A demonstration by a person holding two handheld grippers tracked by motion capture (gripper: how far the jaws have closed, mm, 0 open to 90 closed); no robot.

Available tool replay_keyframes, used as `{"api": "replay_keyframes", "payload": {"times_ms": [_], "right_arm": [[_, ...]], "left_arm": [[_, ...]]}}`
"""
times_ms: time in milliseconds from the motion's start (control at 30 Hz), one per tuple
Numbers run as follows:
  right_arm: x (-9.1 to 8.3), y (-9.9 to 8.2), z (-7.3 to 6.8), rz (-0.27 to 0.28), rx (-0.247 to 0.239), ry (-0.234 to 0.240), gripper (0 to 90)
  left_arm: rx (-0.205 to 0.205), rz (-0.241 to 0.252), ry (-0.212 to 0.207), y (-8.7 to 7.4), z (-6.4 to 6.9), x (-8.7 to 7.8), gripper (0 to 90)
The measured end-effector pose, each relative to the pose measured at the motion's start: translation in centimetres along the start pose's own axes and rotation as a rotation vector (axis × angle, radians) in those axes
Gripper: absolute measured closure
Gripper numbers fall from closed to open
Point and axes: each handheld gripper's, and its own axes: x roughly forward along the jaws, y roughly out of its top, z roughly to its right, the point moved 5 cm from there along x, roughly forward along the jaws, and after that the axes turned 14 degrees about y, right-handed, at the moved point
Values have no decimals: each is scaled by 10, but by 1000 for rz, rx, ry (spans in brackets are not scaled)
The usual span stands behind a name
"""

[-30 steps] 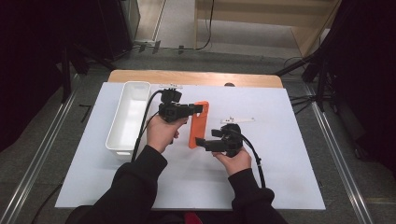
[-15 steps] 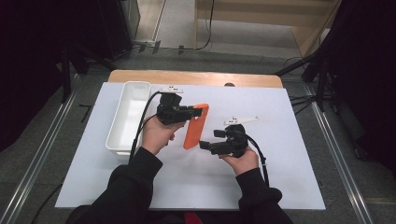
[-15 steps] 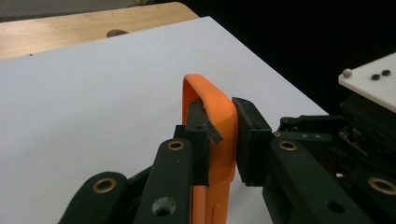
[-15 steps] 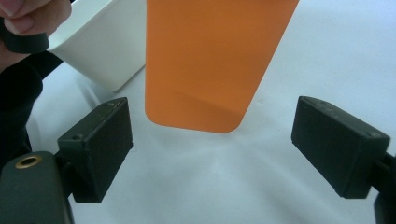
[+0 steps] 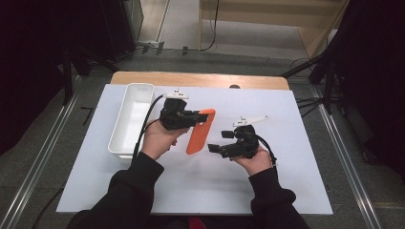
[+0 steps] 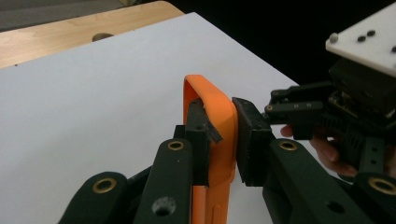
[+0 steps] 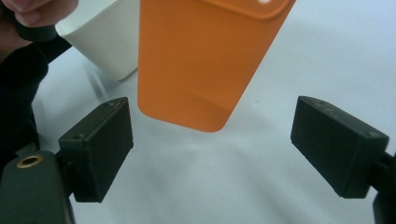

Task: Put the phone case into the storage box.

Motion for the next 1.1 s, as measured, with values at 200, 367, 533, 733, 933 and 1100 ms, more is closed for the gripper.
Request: {"api": "replay_keyframes", "payload": {"times_ms": [200,367,533,733,933,1100], "right_arm": [[-13,4,0,-13,-23,49,127],[-21,8,-3,-23,-41,70,127],[-30,12,-4,-39,-99,72,127],[-37,15,-7,-67,-147,107,128],[-39,16,-13,-109,-183,131,127],[-40,17,-14,-115,-199,131,128]], "left_arm": [[24,-35,-62,-4,3,0,772],[49,-40,-110,-5,4,-5,771],[56,-47,-152,-6,8,-9,772],[68,-42,-203,-7,12,-15,772],[93,-44,-233,-9,15,-20,771],[105,-32,-257,-12,16,-24,770]]}}
